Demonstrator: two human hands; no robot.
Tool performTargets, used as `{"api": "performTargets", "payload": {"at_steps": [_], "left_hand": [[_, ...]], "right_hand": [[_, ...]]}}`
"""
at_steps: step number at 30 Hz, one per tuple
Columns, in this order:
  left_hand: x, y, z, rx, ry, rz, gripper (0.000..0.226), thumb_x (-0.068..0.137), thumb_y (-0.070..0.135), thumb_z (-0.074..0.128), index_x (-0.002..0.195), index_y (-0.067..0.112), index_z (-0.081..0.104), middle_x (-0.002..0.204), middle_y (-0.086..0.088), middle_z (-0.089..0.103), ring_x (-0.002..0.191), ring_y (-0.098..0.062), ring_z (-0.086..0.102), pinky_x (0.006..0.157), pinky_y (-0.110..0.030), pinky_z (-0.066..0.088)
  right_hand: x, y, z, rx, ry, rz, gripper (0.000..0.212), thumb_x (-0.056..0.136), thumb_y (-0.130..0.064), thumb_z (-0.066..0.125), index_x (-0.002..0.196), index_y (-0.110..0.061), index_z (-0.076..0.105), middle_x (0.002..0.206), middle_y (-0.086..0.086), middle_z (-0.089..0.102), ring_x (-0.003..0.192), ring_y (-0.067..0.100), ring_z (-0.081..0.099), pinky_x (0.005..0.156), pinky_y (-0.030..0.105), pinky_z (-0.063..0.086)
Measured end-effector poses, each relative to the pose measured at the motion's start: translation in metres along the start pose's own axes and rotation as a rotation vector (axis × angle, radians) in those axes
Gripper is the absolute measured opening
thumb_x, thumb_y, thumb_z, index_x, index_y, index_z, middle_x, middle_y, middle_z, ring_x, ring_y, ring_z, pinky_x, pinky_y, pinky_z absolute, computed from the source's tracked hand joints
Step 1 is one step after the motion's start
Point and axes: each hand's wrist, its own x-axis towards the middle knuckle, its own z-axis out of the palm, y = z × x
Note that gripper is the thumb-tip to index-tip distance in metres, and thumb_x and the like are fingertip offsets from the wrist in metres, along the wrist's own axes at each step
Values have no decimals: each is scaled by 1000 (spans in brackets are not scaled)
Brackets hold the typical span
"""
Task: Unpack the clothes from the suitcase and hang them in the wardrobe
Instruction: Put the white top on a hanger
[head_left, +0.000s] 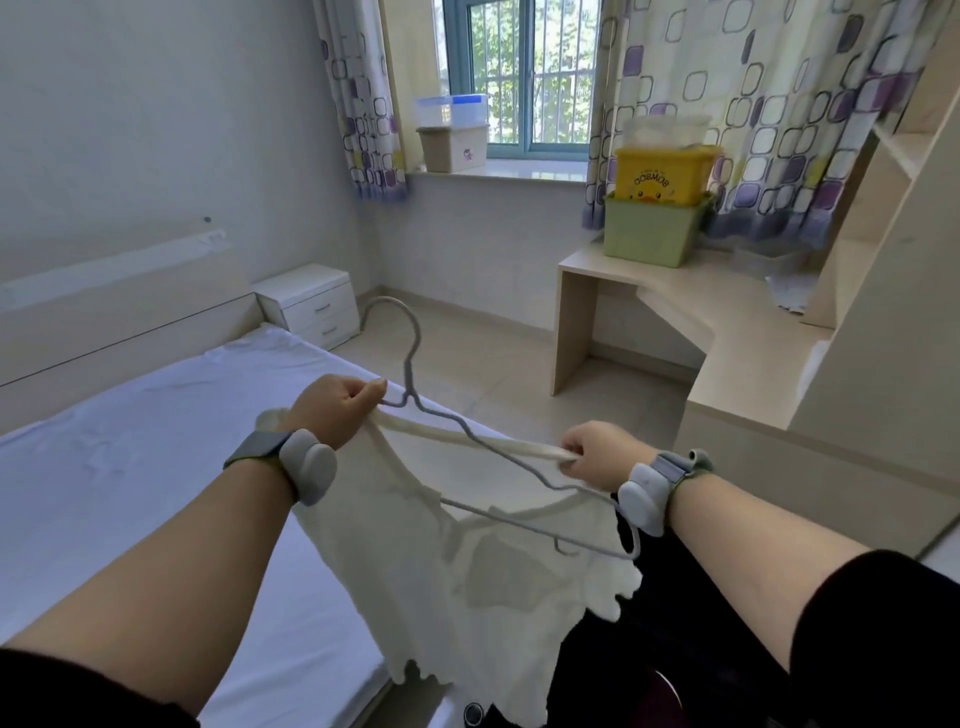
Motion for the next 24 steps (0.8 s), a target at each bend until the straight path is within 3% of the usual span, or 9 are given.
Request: {"api": "performTargets", "payload": {"at_steps": [3,6,10,12,15,18,21,24], "left_hand": [[2,-2,5,-30,44,-71,54,97,42,45,63,3,60,65,-14,52,64,-23,46,57,-27,33],[4,0,3,-37,76,-134,68,93,52,39,76,-7,67,71,-17,56,68,-25,49,59,-26,34],[1,0,-2,-15,47,-117,85,73,83,36,58,2,53,56,-11,44,56,-21,40,55,-27,30],[-2,0,-3,-9,33,-114,75,75,77,43,54,5,44,52,-8,37,52,-19,34,54,-27,29],[-5,-3,-4,4,56,-115,59,86,54,48,54,5,49,51,-6,41,52,-19,37,53,-27,31],[-9,-11,-5,38,127,-115,47,88,51,50,66,12,65,58,1,55,59,-17,48,55,-26,35],[-11,-14,-5,46,206,-124,42,91,50,50,81,14,70,70,2,61,70,-19,53,57,-27,35],[-12,-15,-8,42,231,-131,52,90,51,47,79,6,69,70,-5,62,68,-22,52,57,-23,36]], "right_hand": [[0,10,-11,24,-17,14,17,88,-19,61,101,-11,67,91,6,61,83,17,50,65,22,35],[2,15,-20,39,-15,20,8,85,-12,61,90,-18,65,86,3,59,80,17,51,55,20,36],[-1,25,-32,39,-15,87,20,85,-7,57,70,-20,54,73,-2,53,79,19,50,55,22,36],[-1,27,-35,64,-11,120,18,86,-7,55,73,-18,56,74,-2,53,81,20,49,57,23,37],[0,28,-40,92,54,152,12,87,-10,55,96,-12,61,90,2,55,85,19,51,64,24,41],[1,30,-41,173,85,214,13,85,-6,51,92,-13,59,93,6,61,82,25,65,68,31,56],[1,29,-40,185,57,209,9,84,-9,54,85,-13,62,92,11,69,71,23,66,72,34,57],[-1,24,-39,162,34,189,12,83,-11,57,90,-9,67,92,12,70,71,21,64,74,35,56]]}}
